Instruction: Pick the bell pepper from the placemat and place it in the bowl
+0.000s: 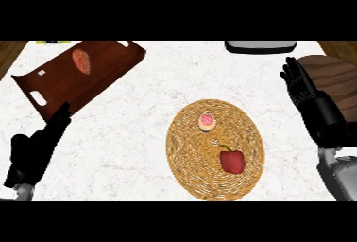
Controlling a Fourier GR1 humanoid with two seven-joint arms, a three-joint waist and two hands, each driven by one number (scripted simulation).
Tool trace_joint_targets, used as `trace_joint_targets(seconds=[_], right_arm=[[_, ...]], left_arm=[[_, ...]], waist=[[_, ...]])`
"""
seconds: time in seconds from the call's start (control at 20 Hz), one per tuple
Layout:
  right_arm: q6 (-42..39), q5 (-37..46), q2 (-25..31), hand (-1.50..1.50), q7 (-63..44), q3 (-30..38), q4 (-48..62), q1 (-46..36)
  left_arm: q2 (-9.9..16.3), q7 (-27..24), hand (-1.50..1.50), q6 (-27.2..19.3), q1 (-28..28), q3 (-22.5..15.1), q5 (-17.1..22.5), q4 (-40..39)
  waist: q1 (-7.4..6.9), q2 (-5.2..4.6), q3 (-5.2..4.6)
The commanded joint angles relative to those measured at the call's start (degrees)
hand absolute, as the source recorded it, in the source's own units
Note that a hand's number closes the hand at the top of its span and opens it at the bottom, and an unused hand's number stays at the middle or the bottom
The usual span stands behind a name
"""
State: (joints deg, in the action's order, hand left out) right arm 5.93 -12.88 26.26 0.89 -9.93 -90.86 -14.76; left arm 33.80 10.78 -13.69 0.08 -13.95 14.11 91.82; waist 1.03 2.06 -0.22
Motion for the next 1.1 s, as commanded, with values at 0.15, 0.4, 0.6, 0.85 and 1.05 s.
trace_joint_targets(seconds=[0.15, 0.4, 0.6, 0.85, 1.05], right_arm=[[-22.9, -15.1, -0.9, 1.5, 9.8, -1.1, 0.9, -1.6], [-18.5, -10.6, -1.1, -1.5, 25.3, 9.3, 16.4, 0.3], [-39.1, -10.5, 4.6, -1.5, 40.2, 7.9, 20.2, 1.2], [-40.7, 2.9, 12.5, -1.5, 49.3, 7.0, 23.8, -3.4], [-35.5, 9.7, 15.1, -1.5, 44.4, 2.4, 17.2, -4.2]], left_arm=[[-1.9, -3.8, 0.0, -4.9, -6.1, 2.2, -4.3, 1.8], [-3.5, -2.7, 0.0, -7.9, -9.9, 2.7, -6.1, 2.9], [-4.2, -3.6, 0.0, -7.9, -9.6, 2.4, -6.8, 1.8], [-6.1, -2.5, 0.0, -8.1, -14.1, 2.0, -8.1, -1.9], [-6.0, 0.1, 0.0, -7.7, -15.1, 2.0, -8.9, -1.2]], waist=[[-1.95, -2.59, 0.61], [-1.63, -2.97, 0.58], [-1.96, -2.67, 0.52], [-1.63, -2.61, 0.38], [-1.2, -2.12, 0.26]])
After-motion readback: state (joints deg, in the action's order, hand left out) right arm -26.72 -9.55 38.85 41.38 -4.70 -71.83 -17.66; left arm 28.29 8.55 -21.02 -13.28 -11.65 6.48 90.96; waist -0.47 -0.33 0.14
